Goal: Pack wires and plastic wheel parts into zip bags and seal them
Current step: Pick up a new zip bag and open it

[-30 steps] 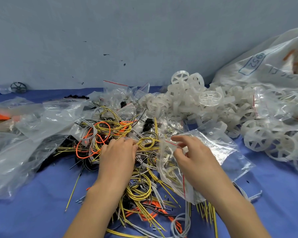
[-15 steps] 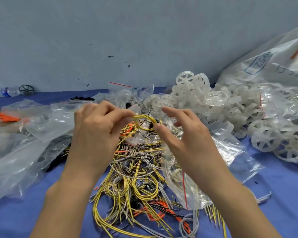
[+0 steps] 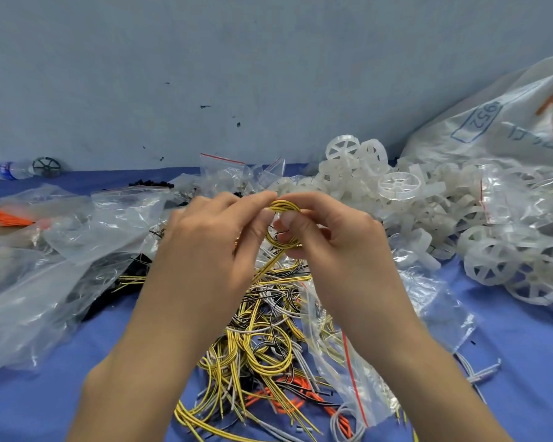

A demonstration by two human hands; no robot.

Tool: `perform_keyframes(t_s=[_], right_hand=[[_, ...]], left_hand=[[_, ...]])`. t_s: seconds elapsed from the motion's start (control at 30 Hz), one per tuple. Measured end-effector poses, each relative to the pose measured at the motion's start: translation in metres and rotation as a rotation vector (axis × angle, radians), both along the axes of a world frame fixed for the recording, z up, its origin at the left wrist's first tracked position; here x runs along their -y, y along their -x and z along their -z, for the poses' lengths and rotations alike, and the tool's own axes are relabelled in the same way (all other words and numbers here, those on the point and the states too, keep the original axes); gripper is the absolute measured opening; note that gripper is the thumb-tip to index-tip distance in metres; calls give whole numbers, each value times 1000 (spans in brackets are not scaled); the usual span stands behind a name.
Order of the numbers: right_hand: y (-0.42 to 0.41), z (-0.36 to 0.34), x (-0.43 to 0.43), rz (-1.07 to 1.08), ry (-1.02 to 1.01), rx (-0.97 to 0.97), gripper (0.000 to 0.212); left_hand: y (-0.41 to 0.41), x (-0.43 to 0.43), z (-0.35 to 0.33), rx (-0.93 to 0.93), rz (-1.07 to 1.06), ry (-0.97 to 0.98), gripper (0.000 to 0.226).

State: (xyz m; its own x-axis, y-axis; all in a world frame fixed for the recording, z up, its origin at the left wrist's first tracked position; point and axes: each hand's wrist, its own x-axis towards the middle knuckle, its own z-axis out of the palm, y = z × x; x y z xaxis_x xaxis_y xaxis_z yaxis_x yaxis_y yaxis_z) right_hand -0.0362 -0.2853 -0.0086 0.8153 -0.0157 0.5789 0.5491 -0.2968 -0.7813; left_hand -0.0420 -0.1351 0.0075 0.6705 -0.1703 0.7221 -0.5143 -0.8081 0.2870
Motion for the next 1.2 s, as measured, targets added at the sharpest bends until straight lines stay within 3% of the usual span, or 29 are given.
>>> perform_keyframes(t_s=[0.2, 0.4, 0.57, 0.73, 1.03, 1.2], right_hand=[[0, -2, -1, -163, -298, -99, 19], [-1, -2, 1, -236, -468, -198, 20], [-7, 0, 16, -289, -379, -349, 19], [-11, -2, 34, -449, -563, -483, 24], [-12, 1, 40, -449, -615, -522, 19], [-13, 2, 47, -403, -599, -543, 19]], left_hand=[[-1, 7, 15, -175, 135, 120, 33], [-4, 12, 24, -320, 331, 282, 23], [-7, 3, 30, -332, 306, 144, 20], [-9, -5, 33, -351, 257, 82, 31], [-13, -12, 35, -326, 231, 12, 35], [-9, -14, 39, -256, 113, -61, 32]])
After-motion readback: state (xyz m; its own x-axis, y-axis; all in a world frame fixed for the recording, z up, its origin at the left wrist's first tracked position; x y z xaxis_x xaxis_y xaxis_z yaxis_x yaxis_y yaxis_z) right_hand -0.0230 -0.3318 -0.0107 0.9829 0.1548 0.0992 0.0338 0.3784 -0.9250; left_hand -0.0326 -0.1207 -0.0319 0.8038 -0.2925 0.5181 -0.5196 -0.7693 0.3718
